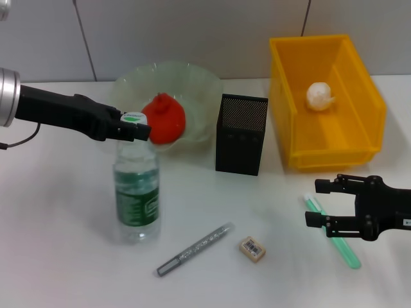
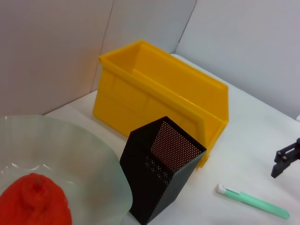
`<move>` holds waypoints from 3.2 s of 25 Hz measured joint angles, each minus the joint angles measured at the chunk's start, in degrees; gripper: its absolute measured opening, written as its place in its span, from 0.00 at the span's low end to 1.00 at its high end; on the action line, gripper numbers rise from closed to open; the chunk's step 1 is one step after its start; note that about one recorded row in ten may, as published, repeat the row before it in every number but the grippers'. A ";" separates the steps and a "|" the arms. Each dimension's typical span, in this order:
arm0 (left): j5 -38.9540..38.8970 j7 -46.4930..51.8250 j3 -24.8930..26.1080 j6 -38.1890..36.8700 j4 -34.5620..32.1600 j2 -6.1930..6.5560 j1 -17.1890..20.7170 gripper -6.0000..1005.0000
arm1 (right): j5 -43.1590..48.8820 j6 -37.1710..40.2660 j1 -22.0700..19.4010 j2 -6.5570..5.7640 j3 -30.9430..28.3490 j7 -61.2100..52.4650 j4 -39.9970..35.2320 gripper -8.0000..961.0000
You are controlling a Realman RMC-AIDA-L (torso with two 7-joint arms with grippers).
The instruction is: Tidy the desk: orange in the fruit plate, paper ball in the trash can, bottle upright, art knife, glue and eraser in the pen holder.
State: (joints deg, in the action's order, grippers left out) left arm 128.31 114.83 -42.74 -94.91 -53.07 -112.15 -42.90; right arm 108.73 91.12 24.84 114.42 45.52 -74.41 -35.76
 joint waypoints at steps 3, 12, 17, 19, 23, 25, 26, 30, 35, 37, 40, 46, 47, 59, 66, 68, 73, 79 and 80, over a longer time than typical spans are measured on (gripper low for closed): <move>-0.06 -2.28 -0.04 -0.24 -0.85 -0.01 0.80 0.45 | -0.02 -0.30 0.17 0.12 0.00 -0.29 0.00 0.82; -0.32 -8.75 -0.04 0.15 -2.05 -0.66 2.24 0.45 | -0.02 -0.42 0.21 0.19 -0.56 -0.61 0.00 0.82; -1.01 -11.07 0.12 0.77 -3.46 -1.32 2.77 0.45 | -0.02 -0.42 0.21 0.19 -0.73 -1.07 -0.05 0.82; -1.42 -12.22 0.17 1.42 -4.70 -1.71 3.34 0.45 | -0.02 -0.42 0.21 0.19 -0.73 -1.11 -0.07 0.82; -1.56 -13.03 0.06 3.36 -5.69 -1.91 3.87 0.45 | -0.02 -0.42 0.21 0.19 -0.81 -1.24 -0.10 0.82; -1.56 -13.10 -0.04 3.75 -5.69 -1.91 3.87 0.45 | -0.02 -0.42 0.21 0.19 -0.80 -1.25 -0.13 0.82; -1.56 -13.22 -0.08 4.07 -5.69 -1.91 3.88 0.45 | -0.02 -0.43 0.21 0.20 -0.81 -1.25 -0.16 0.82; -0.97 -13.53 -0.31 6.52 -5.73 -1.88 3.93 0.45 | -0.02 -0.76 0.32 0.34 -0.79 -1.26 -0.26 0.82; -0.90 -13.38 -0.34 7.31 -5.73 -1.70 4.10 0.45 | -0.02 -0.89 0.56 0.36 -0.79 -1.26 -0.13 0.82; -0.55 -13.14 -0.40 7.96 -5.73 -1.57 4.24 0.45 | -0.02 -0.90 0.65 0.36 -0.79 -1.26 -0.08 0.82; 0.02 -12.99 -0.41 8.60 -5.73 -1.53 4.37 0.45 | -0.02 -0.92 0.67 0.43 -0.79 -1.26 -0.13 0.82; 1.23 -12.35 -0.34 10.61 -5.76 -1.76 4.41 0.45 | -0.02 -0.95 0.65 0.72 -0.79 -1.26 -0.46 0.82; 1.27 -12.30 -0.29 10.72 -5.76 -1.76 4.41 0.45 | -0.02 -0.95 0.65 0.73 -0.79 -1.26 -0.46 0.82; 1.39 -12.09 -0.40 11.95 -5.74 -1.51 4.51 0.45 | -0.02 -0.95 0.58 0.75 -1.21 -1.26 -0.16 0.82; 2.82 -12.15 -0.42 13.89 -5.87 -1.91 4.52 0.45 | -0.02 -0.95 0.60 0.79 -1.32 -1.26 -0.09 0.82; 3.85 -12.11 -0.43 14.34 -5.90 -2.23 4.29 0.45 | -0.02 -0.95 0.62 0.80 -1.32 -1.26 -0.09 0.82; 4.21 -12.09 -0.34 14.62 -5.77 -2.43 4.25 0.45 | -0.02 -0.95 0.71 0.80 -1.32 -1.26 -0.15 0.82; 4.29 -11.59 -0.10 14.61 -5.69 -2.38 4.22 0.47 | -0.02 -0.94 0.80 0.80 -1.32 -1.26 -0.23 0.82; 4.29 -11.59 -0.10 14.61 -5.69 -2.38 4.22 0.48 | -0.02 -0.95 0.83 0.80 -1.33 -1.26 -0.26 0.82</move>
State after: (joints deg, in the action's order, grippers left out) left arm 132.59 103.25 -42.84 -80.30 -58.76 -114.53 -38.68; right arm 108.72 90.17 25.68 115.22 44.20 -75.68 -36.03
